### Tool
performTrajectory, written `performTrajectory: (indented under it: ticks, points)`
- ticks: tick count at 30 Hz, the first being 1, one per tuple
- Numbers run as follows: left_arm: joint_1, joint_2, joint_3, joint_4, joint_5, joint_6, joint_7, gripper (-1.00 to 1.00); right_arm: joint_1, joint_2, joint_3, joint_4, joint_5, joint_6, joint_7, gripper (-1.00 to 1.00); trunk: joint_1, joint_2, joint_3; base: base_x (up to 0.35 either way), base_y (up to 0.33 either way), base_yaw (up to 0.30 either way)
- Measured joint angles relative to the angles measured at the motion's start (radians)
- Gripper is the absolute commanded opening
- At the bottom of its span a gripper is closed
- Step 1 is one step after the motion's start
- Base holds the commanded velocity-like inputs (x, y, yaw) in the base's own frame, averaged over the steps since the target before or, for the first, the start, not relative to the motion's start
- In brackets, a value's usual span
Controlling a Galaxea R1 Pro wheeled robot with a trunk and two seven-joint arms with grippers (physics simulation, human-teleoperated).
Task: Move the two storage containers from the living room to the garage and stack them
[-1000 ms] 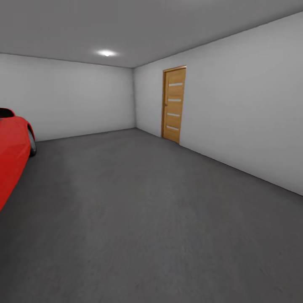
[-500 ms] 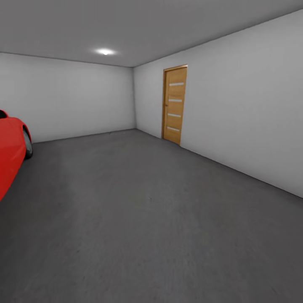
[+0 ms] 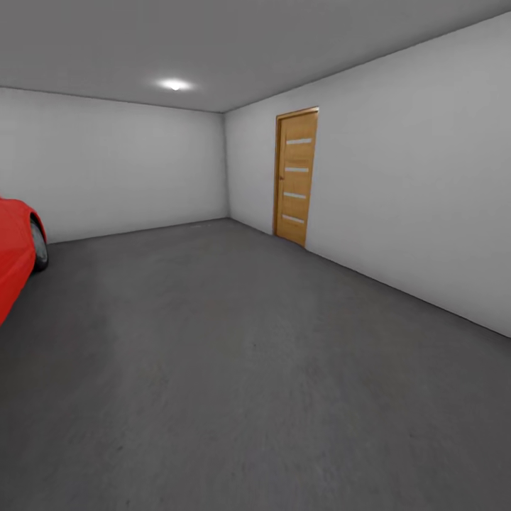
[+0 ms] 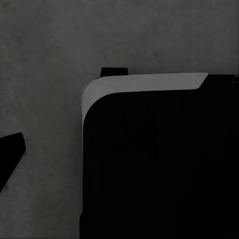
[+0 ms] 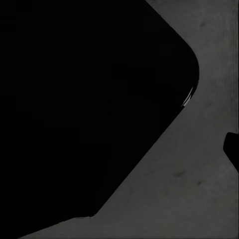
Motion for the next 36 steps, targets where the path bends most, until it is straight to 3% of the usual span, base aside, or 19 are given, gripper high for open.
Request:
performTrajectory:
  ticks: [36]
  points:
    - [0.000,0.000,0.000,0.001,0.000,0.000,0.000,1.00,0.000,-0.002,-0.001,0.000,0.000,-0.002,0.000,1.00,0.000,0.000,0.000,0.322,0.000,0.000]
